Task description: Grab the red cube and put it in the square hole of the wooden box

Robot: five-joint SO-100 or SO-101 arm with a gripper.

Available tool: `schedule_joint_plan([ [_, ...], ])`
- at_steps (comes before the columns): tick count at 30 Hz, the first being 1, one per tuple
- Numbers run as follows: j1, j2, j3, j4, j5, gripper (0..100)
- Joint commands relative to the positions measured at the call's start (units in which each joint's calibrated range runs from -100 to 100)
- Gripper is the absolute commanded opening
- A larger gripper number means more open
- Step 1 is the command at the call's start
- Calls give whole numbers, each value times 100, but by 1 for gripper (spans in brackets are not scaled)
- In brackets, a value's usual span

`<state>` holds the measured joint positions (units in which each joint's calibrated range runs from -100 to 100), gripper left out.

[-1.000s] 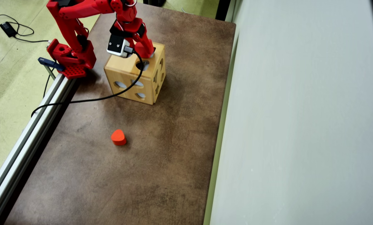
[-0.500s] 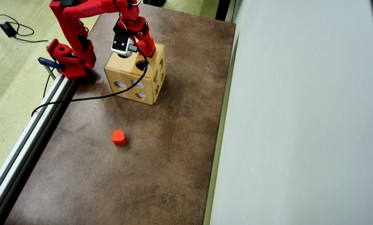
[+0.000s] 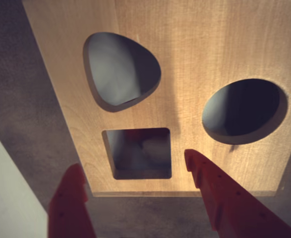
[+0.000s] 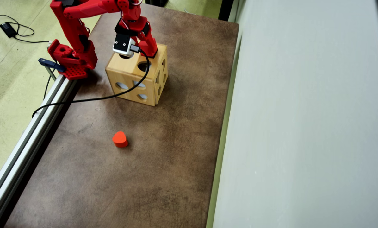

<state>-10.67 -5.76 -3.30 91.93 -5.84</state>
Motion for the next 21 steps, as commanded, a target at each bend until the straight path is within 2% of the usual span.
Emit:
schedule_joint_plan([
  [1,-32,-39,-109,83,49,36],
  [5,-32,-184,-171,107,59,36],
  [9,-32,-1059,-189,325,63,36],
  [16,-32,-3887,-73,542,88,36],
  [21,-32,-6103,258,542,454,35],
])
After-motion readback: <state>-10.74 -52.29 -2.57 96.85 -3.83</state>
